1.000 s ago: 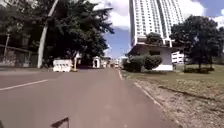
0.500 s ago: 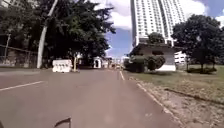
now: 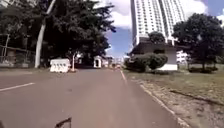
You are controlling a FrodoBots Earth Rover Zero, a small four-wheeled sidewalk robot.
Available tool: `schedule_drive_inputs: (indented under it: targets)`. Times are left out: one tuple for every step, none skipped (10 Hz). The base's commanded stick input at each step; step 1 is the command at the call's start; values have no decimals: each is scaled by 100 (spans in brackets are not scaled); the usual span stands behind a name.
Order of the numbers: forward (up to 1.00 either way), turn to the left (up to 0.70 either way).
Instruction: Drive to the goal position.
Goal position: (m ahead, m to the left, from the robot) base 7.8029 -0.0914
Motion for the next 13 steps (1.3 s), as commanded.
schedule_drive_inputs:
  targets:
    - [70, 0]
    - [70, 0]
    - [70, 0]
    - [70, 0]
    - [70, 0]
    - [70, 0]
    - [70, 0]
    - [70, 0]
    - [70, 0]
    - [70, 0]
    - [70, 0]
    - [70, 0]
    - [70, 0]
